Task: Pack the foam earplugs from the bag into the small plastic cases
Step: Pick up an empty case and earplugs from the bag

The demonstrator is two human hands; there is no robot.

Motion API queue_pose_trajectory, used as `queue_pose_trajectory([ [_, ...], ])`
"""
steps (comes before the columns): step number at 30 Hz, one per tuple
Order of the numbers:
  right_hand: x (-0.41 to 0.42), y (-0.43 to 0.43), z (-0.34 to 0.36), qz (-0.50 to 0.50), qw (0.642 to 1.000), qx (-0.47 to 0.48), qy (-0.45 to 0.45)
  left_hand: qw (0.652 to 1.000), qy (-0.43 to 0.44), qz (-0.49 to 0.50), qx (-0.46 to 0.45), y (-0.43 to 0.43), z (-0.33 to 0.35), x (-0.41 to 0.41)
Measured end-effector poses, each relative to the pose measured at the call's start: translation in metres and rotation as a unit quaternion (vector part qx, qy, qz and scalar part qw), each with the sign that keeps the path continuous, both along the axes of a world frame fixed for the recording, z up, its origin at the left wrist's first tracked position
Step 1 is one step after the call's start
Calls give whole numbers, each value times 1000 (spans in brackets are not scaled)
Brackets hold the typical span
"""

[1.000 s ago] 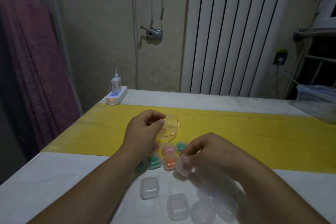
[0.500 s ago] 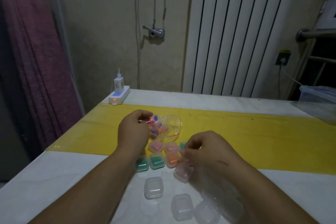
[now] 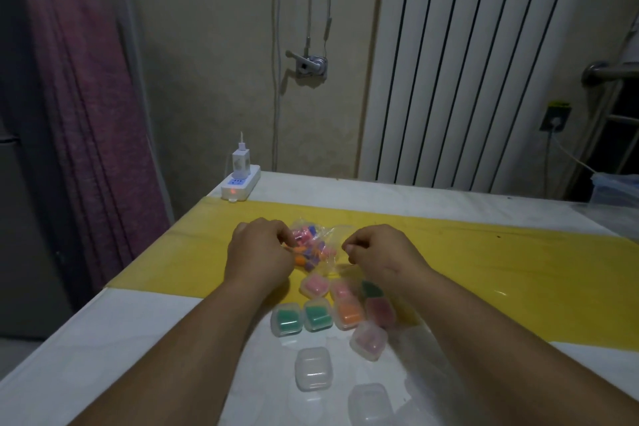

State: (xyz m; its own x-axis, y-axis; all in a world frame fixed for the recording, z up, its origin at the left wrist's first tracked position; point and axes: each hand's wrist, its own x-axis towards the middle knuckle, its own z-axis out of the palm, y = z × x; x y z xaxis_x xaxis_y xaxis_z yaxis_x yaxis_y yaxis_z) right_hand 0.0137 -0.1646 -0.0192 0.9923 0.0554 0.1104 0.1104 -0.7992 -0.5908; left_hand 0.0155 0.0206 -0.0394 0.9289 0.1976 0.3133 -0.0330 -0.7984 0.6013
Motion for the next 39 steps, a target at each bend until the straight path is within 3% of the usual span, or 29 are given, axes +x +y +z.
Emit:
queue_pose_trajectory([
  [9, 18, 37, 1, 10, 997, -82, -8, 994, 5, -7, 104, -2, -16, 9],
  [15, 27, 44, -14, 53, 997, -64, -3, 991, -12, -14, 130, -1, -22, 13],
  [18, 29, 44, -15, 63, 997, -47, -6, 993, -18, -13, 119, -1, -25, 16],
  [24, 26, 40, -9, 70, 993, 86, -40, 995, -40, -10, 94, -2, -25, 16],
  [32, 25, 43, -9, 123, 990, 63, -12, 995, -52, 4, 84, -2, -25, 16],
  [39, 27, 48, -14, 93, 993, 70, -4, 995, -53, -12, 80, -1, -26, 17],
])
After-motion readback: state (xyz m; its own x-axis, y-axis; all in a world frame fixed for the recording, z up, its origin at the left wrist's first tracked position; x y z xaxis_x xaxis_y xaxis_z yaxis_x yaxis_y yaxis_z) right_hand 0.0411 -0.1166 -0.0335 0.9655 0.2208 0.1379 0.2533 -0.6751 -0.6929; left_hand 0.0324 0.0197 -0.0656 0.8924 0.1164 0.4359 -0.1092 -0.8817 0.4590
